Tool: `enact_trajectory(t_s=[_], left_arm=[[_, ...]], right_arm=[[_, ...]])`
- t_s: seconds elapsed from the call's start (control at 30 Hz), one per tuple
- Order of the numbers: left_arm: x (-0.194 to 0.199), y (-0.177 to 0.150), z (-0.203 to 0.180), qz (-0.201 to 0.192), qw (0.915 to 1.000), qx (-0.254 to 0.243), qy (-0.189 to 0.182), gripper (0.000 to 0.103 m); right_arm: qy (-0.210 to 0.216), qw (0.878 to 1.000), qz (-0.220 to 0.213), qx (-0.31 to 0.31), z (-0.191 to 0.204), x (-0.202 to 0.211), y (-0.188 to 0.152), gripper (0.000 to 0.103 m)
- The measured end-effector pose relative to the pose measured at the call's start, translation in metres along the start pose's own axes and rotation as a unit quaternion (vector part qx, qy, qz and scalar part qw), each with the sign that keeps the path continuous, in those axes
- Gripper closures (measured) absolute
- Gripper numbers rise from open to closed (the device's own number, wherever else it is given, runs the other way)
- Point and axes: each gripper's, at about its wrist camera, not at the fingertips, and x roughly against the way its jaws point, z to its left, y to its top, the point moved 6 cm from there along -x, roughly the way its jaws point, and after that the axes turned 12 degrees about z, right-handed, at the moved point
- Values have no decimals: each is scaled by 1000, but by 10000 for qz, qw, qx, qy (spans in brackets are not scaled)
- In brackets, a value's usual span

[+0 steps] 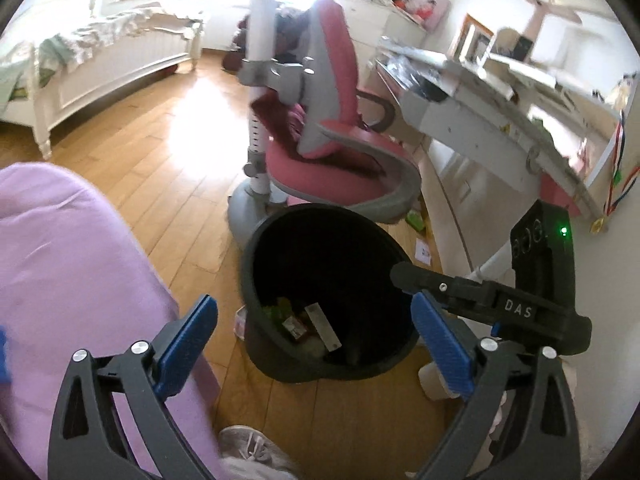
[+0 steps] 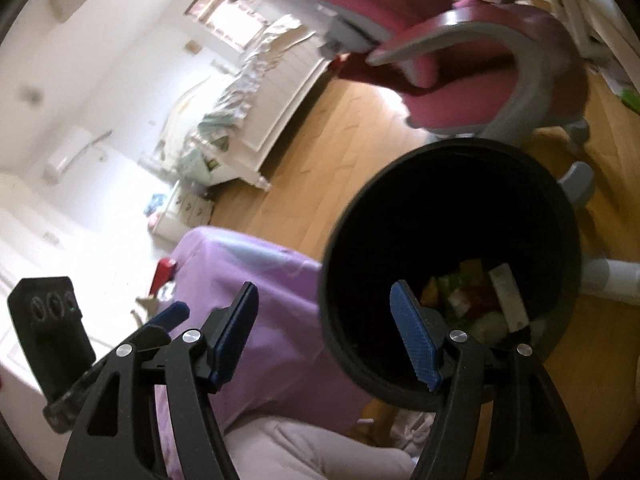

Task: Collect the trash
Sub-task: 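Carry the carton and fluffy toy to the black bin and release both, then grasp the gold snack stick with the left tool while the right tool grasps the beige bag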

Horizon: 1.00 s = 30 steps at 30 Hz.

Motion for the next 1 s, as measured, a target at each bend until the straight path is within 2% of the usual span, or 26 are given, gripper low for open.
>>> enact_trajectory(t_s=[0.07, 0.27, 0.4, 0.53, 0.7, 0.77, 0.87, 1.0], left_arm=[[15, -9, 15, -80, 9998, 174, 44, 6], [67, -43, 76, -347, 9964, 765, 142, 6], [105, -72, 131, -479, 9914, 1090, 541, 6], [152, -108, 195, -650, 9801, 1569, 1025, 6], [195, -141, 261, -734, 9645, 1925, 1650, 6], [207, -149, 283, -793, 9607, 2094, 1641, 6], [216, -148, 308, -940, 9573, 2346, 1401, 6], [209, -123, 318, -1094, 9601, 2290, 1175, 6]], right_arm=[[63, 9998, 80, 171, 18, -5, -2, 30], [224, 9935, 595, 944, 92, -37, -17, 29], [333, 9824, 939, 1582, 156, -65, -26, 29], [429, 9678, 1216, 2162, 215, -97, -34, 28], [514, 9518, 1382, 2690, 282, -133, -38, 26], [547, 9475, 1403, 2821, 302, -145, -38, 26], [407, 9446, 1331, 2973, 326, -166, -36, 26], [69, 9555, 1217, 2688, 329, -197, -21, 26]])
